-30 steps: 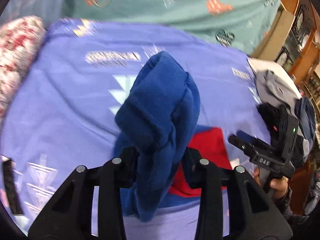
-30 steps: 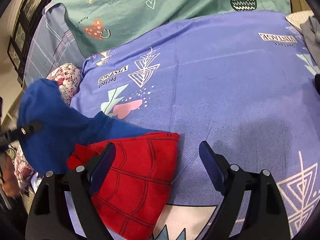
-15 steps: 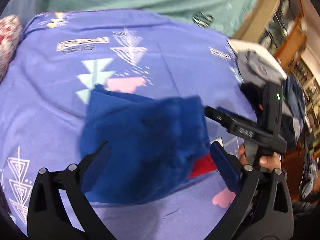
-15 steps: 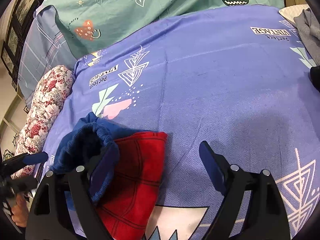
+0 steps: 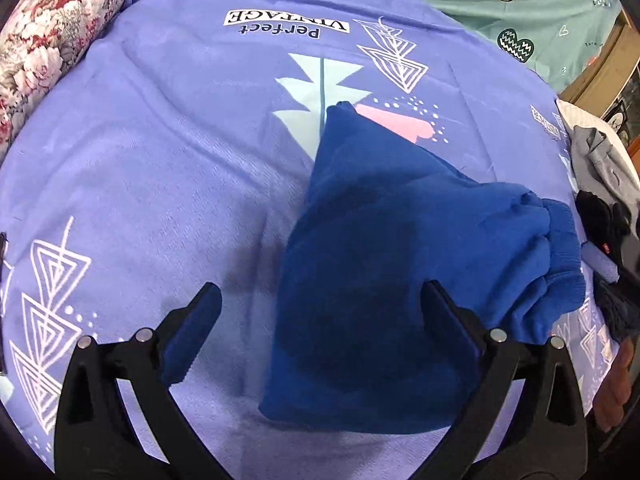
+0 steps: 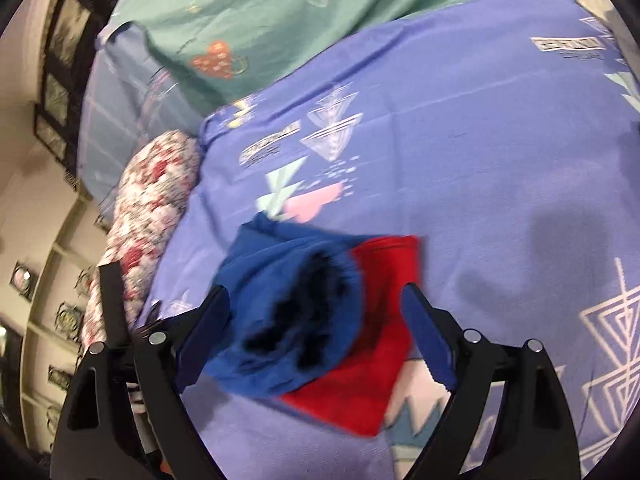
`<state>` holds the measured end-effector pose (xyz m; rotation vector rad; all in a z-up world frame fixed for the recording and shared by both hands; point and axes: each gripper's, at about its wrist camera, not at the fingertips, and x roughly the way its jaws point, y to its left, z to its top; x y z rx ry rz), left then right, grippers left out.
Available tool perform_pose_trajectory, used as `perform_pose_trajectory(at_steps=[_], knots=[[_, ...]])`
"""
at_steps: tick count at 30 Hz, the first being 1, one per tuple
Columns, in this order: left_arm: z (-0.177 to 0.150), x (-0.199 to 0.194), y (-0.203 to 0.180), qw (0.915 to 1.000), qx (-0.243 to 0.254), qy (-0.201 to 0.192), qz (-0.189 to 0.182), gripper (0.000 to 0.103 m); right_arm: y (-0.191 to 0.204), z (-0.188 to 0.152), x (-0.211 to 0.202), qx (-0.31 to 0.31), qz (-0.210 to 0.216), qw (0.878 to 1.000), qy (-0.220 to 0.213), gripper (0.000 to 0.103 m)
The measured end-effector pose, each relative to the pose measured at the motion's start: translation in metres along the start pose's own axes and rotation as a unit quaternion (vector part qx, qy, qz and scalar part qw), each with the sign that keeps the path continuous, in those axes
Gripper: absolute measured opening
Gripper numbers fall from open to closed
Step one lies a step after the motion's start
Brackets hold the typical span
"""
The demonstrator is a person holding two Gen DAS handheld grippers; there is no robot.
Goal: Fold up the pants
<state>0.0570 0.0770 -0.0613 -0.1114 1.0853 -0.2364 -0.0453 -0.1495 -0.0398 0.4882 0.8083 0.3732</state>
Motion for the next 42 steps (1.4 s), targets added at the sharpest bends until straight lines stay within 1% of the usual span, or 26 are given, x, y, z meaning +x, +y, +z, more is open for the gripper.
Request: perform_pose_trajectory(at_steps=[3, 5, 6, 7, 8, 9, 10, 11, 13, 15, 18, 20, 21, 23, 25, 26, 27, 29, 31, 32, 34, 35, 36, 37, 39, 42], knots=[[0.002, 0.003, 0.008, 0.9996, -0.010, 0.013, -0.024, 0.101, 0.017, -0.006, 0.016, -0.018, 0.019, 0.999, 0.045, 0.088], [0.002, 0.006, 0.010, 0.9991, -0.018, 0.016, -0.034, 0.101, 0.022, -0.009, 0.030, -0.023, 0.005, 0.998, 0.059, 0.088], [0.002, 0.007, 0.010, 0.9989, -0.022, 0.017, -0.037, 0.101, 0.023, -0.012, 0.040, -0.025, -0.011, 0.997, 0.072, 0.083], [0.000, 0.006, 0.011, 0.9988, -0.023, 0.018, -0.040, 0.101, 0.025, -0.015, 0.050, -0.032, -0.015, 0.995, 0.089, 0.070], [-0.001, 0.006, 0.012, 0.9988, -0.023, 0.018, -0.039, 0.101, 0.028, -0.019, 0.061, -0.045, -0.015, 0.993, 0.113, 0.069], [-0.001, 0.006, 0.011, 0.9989, -0.021, 0.018, -0.038, 0.101, 0.030, -0.024, 0.073, -0.062, -0.034, 0.989, 0.132, 0.067], [-0.002, 0.005, 0.011, 0.9988, -0.018, 0.021, -0.039, 0.101, 0.031, -0.027, 0.083, -0.066, -0.054, 0.987, 0.138, 0.065], [-0.003, 0.003, 0.011, 0.9988, -0.017, 0.023, -0.040, 0.101, 0.029, -0.028, 0.085, -0.062, -0.055, 0.988, 0.134, 0.061], [-0.003, -0.001, 0.012, 0.9986, -0.016, 0.022, -0.045, 0.101, 0.029, -0.024, 0.082, -0.053, -0.050, 0.989, 0.126, 0.035], [-0.002, -0.007, 0.014, 0.9985, -0.017, 0.021, -0.047, 0.101, 0.036, -0.017, 0.069, -0.066, -0.041, 0.991, 0.109, 0.031], [0.000, -0.018, 0.019, 0.9984, -0.028, 0.006, -0.049, 0.101, 0.064, -0.012, 0.037, -0.137, -0.036, 0.988, 0.060, 0.030], [0.000, -0.021, 0.019, 0.9977, -0.030, 0.004, -0.061, 0.101, 0.071, -0.012, 0.023, -0.166, -0.036, 0.984, 0.046, 0.030], [-0.001, -0.020, 0.018, 0.9972, -0.029, 0.010, -0.069, 0.101, 0.066, -0.012, 0.017, -0.165, -0.042, 0.984, 0.046, 0.030], [-0.005, -0.012, 0.014, 0.9962, -0.026, 0.022, -0.080, 0.101, 0.040, -0.013, 0.017, -0.147, -0.047, 0.986, 0.063, 0.034], [-0.009, 0.002, 0.007, 0.9968, -0.014, 0.038, -0.069, 0.101, 0.011, -0.017, 0.029, -0.117, -0.076, 0.987, 0.083, 0.054], [-0.011, 0.008, 0.005, 0.9967, -0.012, 0.048, -0.065, 0.101, -0.004, -0.020, 0.037, -0.101, -0.102, 0.985, 0.097, 0.077], [-0.012, 0.013, 0.004, 0.9961, -0.014, 0.056, -0.067, 0.101, -0.017, -0.024, 0.044, -0.081, -0.113, 0.984, 0.114, 0.082], [-0.011, 0.013, 0.005, 0.9952, -0.023, 0.061, -0.072, 0.101, -0.021, -0.025, 0.035, -0.066, -0.099, 0.987, 0.108, 0.082], [-0.008, 0.009, 0.004, 0.9960, -0.013, 0.060, -0.065, 0.101, -0.013, -0.019, 0.013, -0.081, -0.101, 0.989, 0.071, 0.081], [-0.006, 0.007, 0.003, 0.9964, -0.005, 0.060, -0.060, 0.101, -0.011, -0.014, 0.004, -0.084, -0.105, 0.989, 0.055, 0.077], [0.003, 0.001, 0.000, 0.9977, 0.012, 0.052, -0.041, 0.101, -0.003, -0.001, -0.007, -0.098, -0.118, 0.988, 0.029, 0.054], [0.010, -0.003, 0.000, 0.9984, 0.014, 0.043, -0.035, 0.101, 0.000, 0.004, -0.005, -0.103, -0.125, 0.987, 0.025, 0.047], [0.017, -0.006, 0.001, 0.9987, 0.013, 0.035, -0.035, 0.101, 0.006, 0.009, 0.000, -0.105, -0.127, 0.986, 0.021, 0.031], [0.028, -0.011, 0.002, 0.9990, 0.006, 0.018, -0.040, 0.101, 0.012, 0.013, 0.007, -0.106, -0.118, 0.987, 0.025, 0.017], [0.046, -0.011, 0.004, 0.9991, -0.003, 0.002, -0.043, 0.101, 0.027, 0.021, 0.029, -0.114, -0.089, 0.989, 0.039, 0.015], [0.071, 0.014, 0.003, 0.9997, -0.009, 0.021, -0.003, 0.101, 0.046, 0.026, 0.058, -0.125, -0.072, 0.988, 0.057, 0.015]])
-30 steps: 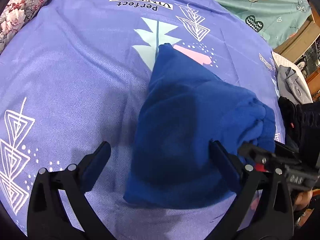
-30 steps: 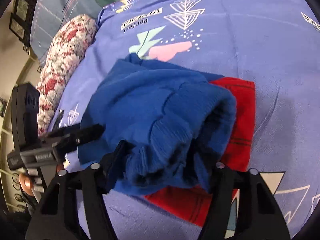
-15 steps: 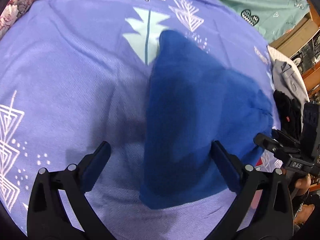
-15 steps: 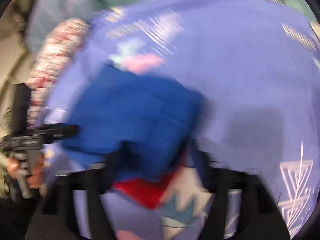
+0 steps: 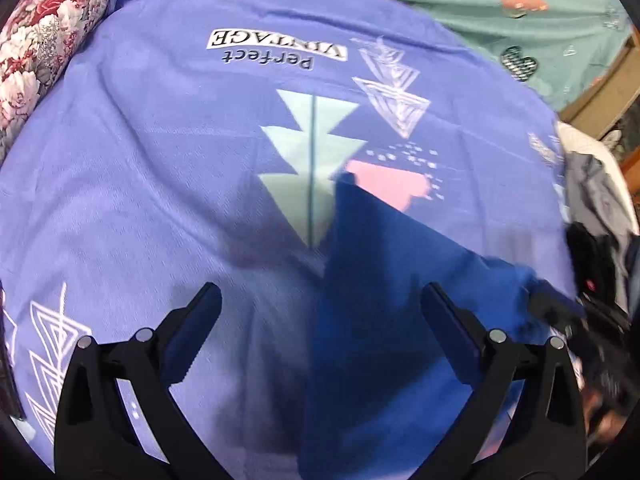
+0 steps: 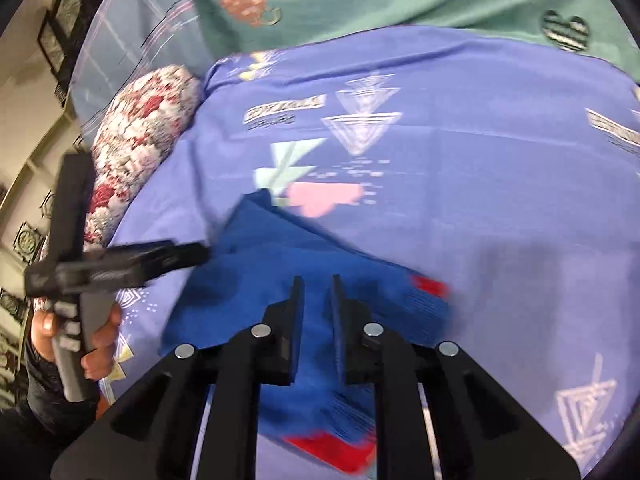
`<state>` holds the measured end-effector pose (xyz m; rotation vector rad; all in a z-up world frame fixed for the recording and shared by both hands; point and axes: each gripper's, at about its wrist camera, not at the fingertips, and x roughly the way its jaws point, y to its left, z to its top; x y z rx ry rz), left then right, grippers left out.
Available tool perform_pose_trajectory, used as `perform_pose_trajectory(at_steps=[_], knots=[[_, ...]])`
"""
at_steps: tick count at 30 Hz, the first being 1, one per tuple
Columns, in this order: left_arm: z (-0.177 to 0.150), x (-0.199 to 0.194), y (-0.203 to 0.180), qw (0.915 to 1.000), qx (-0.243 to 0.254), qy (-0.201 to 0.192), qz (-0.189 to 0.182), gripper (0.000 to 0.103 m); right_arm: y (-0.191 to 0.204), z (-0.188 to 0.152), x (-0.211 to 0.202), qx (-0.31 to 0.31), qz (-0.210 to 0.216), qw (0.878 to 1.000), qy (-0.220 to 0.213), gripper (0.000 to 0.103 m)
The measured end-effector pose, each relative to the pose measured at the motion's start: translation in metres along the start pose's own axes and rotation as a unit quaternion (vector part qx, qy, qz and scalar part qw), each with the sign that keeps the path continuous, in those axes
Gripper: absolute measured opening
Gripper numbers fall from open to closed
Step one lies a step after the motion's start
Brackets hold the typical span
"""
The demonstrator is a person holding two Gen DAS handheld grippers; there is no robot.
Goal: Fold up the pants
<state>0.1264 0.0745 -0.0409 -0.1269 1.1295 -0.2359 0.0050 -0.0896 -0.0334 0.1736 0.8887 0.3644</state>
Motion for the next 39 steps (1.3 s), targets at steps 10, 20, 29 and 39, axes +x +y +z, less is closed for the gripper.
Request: perform_pose_trajectory(at_steps=[10, 20, 29, 39], knots=[[0.022, 0.052, 0.021, 0.9973, -0.054, 0.038, 0.030, 0.101, -0.027, -0.031, 0.013, -0.021, -0.014, 0.997, 0.069, 0.004], [-0.002, 0.007, 0.024, 0.9994, -0.030, 0.008, 0.015, 0.101, -0.019, -0.047, -0.030, -0.016, 0.036, 0.999, 0.025, 0.020], [-0.037, 0.014, 0.032, 0.9952, -0.073, 0.041, -0.051, 0.101, -0.028, -0.070, -0.013, 0.032, 0.087, 0.991, 0.092, 0.020], [-0.031, -0.021, 0.023, 0.9899, -0.025, 0.039, -0.134, 0.101, -0.074, -0.065, -0.057, 0.143, 0.081, 0.986, 0.024, 0.084]])
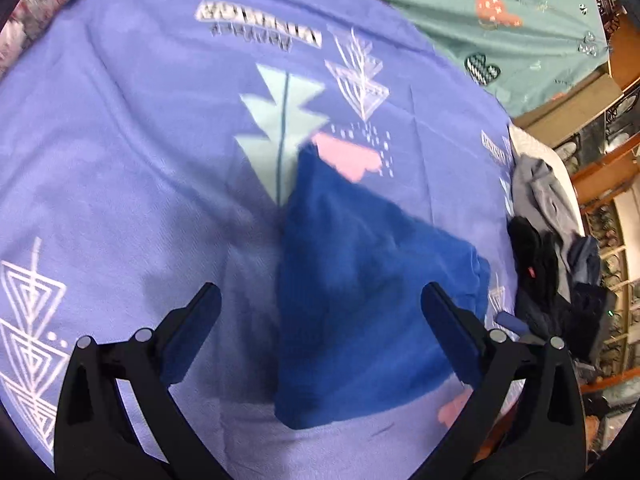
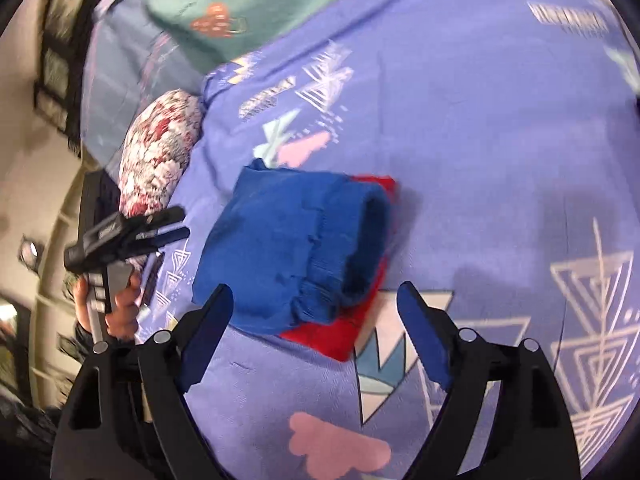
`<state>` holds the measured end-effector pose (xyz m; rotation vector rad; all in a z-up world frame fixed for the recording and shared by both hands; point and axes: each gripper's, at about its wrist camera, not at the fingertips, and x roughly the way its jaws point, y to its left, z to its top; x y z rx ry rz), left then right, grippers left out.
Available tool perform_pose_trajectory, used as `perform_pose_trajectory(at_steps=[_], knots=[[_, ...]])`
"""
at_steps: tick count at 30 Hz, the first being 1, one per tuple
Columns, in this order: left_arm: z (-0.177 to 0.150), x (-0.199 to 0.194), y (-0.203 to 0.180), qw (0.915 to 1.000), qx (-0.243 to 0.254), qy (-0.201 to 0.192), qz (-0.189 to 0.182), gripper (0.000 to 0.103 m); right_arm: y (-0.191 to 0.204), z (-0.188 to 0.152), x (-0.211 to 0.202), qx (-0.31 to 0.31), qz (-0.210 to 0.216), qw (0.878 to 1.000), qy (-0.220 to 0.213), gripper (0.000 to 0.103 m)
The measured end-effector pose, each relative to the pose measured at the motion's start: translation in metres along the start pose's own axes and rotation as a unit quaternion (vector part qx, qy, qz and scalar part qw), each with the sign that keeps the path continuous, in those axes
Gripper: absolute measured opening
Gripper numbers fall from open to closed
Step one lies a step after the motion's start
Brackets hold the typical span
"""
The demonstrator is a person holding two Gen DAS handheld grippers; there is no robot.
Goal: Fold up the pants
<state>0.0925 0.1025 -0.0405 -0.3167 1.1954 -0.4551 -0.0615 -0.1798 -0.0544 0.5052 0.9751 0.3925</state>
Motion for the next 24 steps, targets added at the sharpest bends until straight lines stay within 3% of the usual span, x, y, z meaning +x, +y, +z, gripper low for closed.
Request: perform_pose_trajectory(at_steps=[3, 11, 15, 18, 21, 22, 23, 24], knots=[[-0.004, 0.020, 0.011, 0.9987, -0.024, 0.038, -0.024, 0.101, -0.012, 0.000, 0.016, 0.025, -0.012, 0.999, 0.024, 0.084], [-0.012, 0.054, 0.022, 0.9869, -0.046, 0.109, -0.109, 0.100, -0.022, 0.005, 0.040, 0.073, 0.048, 0.995, 0.050, 0.084], [-0.014, 0.065, 0.015, 0.9814, -0.036, 0.122, -0.144, 0.098, -0.029, 0.009, 0.058, 0.098, 0.064, 0.991, 0.059, 0.083], [-0.014, 0.074, 0.003, 0.9820, -0.023, 0.125, -0.140, 0.074, -0.023, 0.014, 0.065, 0.094, 0.060, 0.992, 0.052, 0.073], [-0.016, 0.074, -0.012, 0.9913, 0.000, 0.108, -0.076, 0.048, -0.014, 0.016, 0.073, 0.082, 0.024, 0.995, 0.054, 0.053], [-0.017, 0.071, -0.015, 0.9921, 0.000, 0.102, -0.072, 0.042, -0.007, 0.016, 0.072, 0.075, 0.013, 0.996, 0.056, 0.048], [-0.016, 0.066, -0.024, 0.9928, 0.049, 0.085, -0.069, 0.036, -0.001, 0.017, 0.070, 0.064, 0.006, 0.997, 0.050, 0.046], [-0.016, 0.063, -0.029, 0.9931, 0.058, 0.080, -0.063, 0.035, 0.008, 0.019, 0.065, 0.051, 0.001, 0.998, 0.044, 0.042]])
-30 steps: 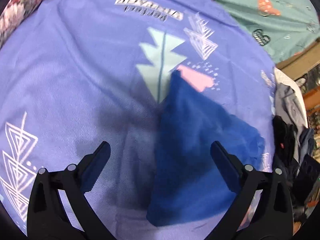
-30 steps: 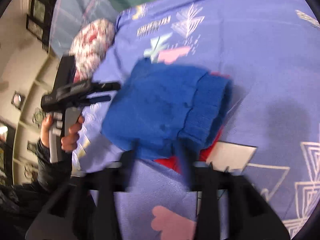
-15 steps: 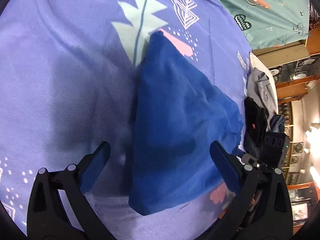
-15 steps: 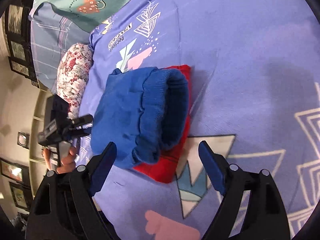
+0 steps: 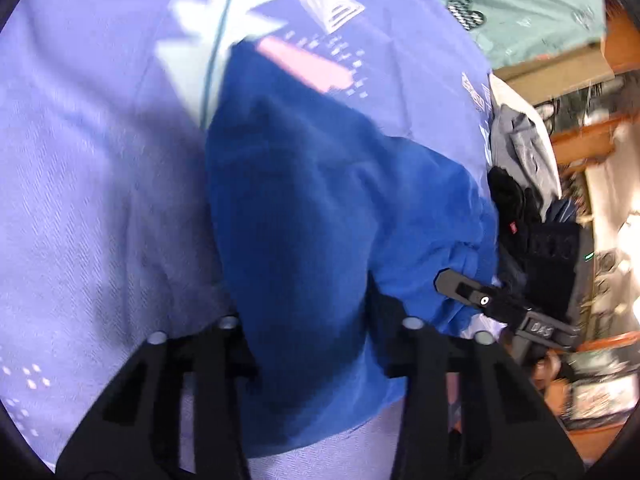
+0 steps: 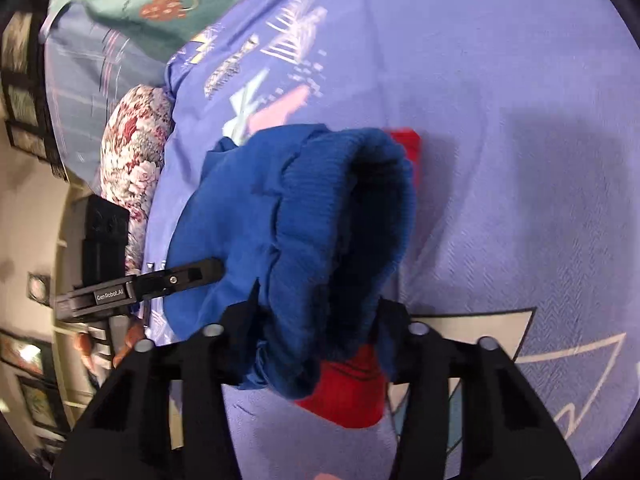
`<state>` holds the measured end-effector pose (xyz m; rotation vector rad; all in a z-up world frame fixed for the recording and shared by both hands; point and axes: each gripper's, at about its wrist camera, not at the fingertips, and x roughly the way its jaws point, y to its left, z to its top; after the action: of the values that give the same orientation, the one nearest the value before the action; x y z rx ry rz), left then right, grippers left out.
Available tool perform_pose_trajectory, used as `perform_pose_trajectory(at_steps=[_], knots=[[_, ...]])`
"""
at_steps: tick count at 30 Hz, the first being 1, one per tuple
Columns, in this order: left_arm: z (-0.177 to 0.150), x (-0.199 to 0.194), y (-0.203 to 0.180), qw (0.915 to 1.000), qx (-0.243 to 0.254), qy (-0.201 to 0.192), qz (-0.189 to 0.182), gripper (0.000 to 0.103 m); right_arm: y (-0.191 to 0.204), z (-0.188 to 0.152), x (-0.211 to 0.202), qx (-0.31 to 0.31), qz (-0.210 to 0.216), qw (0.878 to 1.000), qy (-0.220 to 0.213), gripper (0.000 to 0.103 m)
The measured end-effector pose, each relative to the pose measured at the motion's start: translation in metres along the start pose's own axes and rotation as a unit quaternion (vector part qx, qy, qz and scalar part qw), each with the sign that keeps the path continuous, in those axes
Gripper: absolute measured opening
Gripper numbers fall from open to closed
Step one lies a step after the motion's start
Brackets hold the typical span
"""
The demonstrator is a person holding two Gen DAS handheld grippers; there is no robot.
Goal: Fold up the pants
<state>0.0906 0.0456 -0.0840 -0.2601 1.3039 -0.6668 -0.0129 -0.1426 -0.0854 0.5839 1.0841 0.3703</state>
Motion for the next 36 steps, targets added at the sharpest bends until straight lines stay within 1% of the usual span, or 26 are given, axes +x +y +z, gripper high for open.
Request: perform_pose_trajectory(at_steps=[2, 5, 8, 9, 11, 13, 14, 15, 16, 18, 19, 21, 23, 24, 25, 26, 27, 28, 29, 30, 31, 32, 34, 35, 36], knots=[[0.002, -0.011, -0.017, 0.9996, 0.019, -0.016, 0.010, 0.033, 0.010, 0.005, -0.006, -0.008, 0.008, 1.000, -0.003, 0.040], [0.014, -0.041, -0.037, 0.9965, 0.047, -0.066, 0.018, 0.033, 0.042, 0.023, -0.025, -0.066, 0.009, 0.997, -0.027, 0.040], [0.047, -0.083, -0.058, 0.9875, 0.084, -0.131, 0.024, 0.033, 0.078, 0.053, -0.048, -0.126, -0.001, 0.989, -0.072, 0.040], [0.057, -0.092, -0.062, 0.9853, 0.088, -0.144, 0.024, 0.033, 0.090, 0.068, -0.055, -0.145, -0.004, 0.985, -0.092, 0.040], [0.092, -0.115, -0.073, 0.9771, 0.102, -0.185, 0.029, 0.034, 0.109, 0.096, -0.065, -0.176, -0.008, 0.977, -0.123, 0.040], [0.128, -0.130, -0.078, 0.9676, 0.114, -0.221, 0.044, 0.034, 0.132, 0.138, -0.069, -0.223, -0.021, 0.963, -0.152, 0.040], [0.145, -0.135, -0.076, 0.9634, 0.117, -0.236, 0.050, 0.035, 0.136, 0.163, -0.067, -0.230, -0.020, 0.959, -0.165, 0.040], [0.168, -0.138, -0.073, 0.9583, 0.117, -0.254, 0.057, 0.035, 0.137, 0.181, -0.064, -0.228, -0.015, 0.958, -0.172, 0.041], [0.184, -0.138, -0.067, 0.9555, 0.111, -0.267, 0.059, 0.035, 0.136, 0.204, -0.059, -0.226, -0.012, 0.958, -0.177, 0.041], [0.214, -0.134, -0.052, 0.9488, 0.106, -0.288, 0.073, 0.036, 0.134, 0.250, -0.039, -0.230, -0.022, 0.953, -0.195, 0.041], [0.235, -0.126, -0.041, 0.9471, 0.096, -0.295, 0.082, 0.037, 0.132, 0.267, -0.029, -0.236, -0.030, 0.951, -0.199, 0.041], [0.261, -0.111, -0.019, 0.9486, 0.079, -0.291, 0.096, 0.037, 0.125, 0.302, 0.003, -0.238, -0.046, 0.950, -0.197, 0.041], [0.289, -0.082, 0.007, 0.9539, 0.054, -0.275, 0.107, 0.037, 0.109, 0.331, 0.041, -0.236, -0.067, 0.952, -0.184, 0.042], [0.298, -0.072, 0.017, 0.9560, 0.046, -0.268, 0.111, 0.037, 0.100, 0.340, 0.056, -0.234, -0.075, 0.953, -0.178, 0.045], [0.308, -0.056, 0.032, 0.9587, 0.035, -0.255, 0.120, 0.038, 0.090, 0.350, 0.074, -0.229, -0.092, 0.954, -0.170, 0.050], [0.313, -0.043, 0.043, 0.9597, 0.027, -0.246, 0.134, 0.043, 0.083, 0.356, 0.088, -0.222, -0.105, 0.955, -0.163, 0.052], [0.319, -0.026, 0.056, 0.9593, 0.014, -0.233, 0.159, 0.045, 0.071, 0.363, 0.107, -0.209, -0.127, 0.957, -0.154, 0.054], [0.322, -0.016, 0.064, 0.9583, 0.009, -0.226, 0.175, 0.054, 0.062, 0.367, 0.120, -0.203, -0.148, 0.956, -0.151, 0.054], [0.323, -0.010, 0.070, 0.9566, 0.005, -0.229, 0.181, 0.074, 0.057, 0.368, 0.130, -0.204, -0.176, 0.951, -0.150, 0.060], [0.321, -0.010, 0.075, 0.9497, -0.002, -0.243, 0.197, 0.086, 0.052, 0.369, 0.139, -0.209, -0.193, 0.946, -0.153, 0.075], [0.320, -0.011, 0.077, 0.9411, -0.011, -0.256, 0.220, 0.097, 0.049, 0.369, 0.141, -0.205, -0.205, 0.943, -0.163, 0.083], [0.320, -0.011, 0.079, 0.9410, -0.013, -0.258, 0.219, 0.097, 0.048, 0.369, 0.141, -0.196, -0.215, 0.941, -0.174, 0.083], [0.319, -0.016, 0.079, 0.9429, -0.024, -0.253, 0.215, 0.096, 0.049, 0.368, 0.138, -0.191, -0.216, 0.942, -0.173, 0.083], [0.317, -0.021, 0.077, 0.9419, -0.028, -0.254, 0.218, 0.094, 0.051, 0.365, 0.134, -0.191, -0.214, 0.942, -0.173, 0.083], [0.311, -0.032, 0.070, 0.9382, -0.025, -0.266, 0.220, 0.094, 0.054, 0.362, 0.127, -0.193, -0.204, 0.943, -0.179, 0.083]])
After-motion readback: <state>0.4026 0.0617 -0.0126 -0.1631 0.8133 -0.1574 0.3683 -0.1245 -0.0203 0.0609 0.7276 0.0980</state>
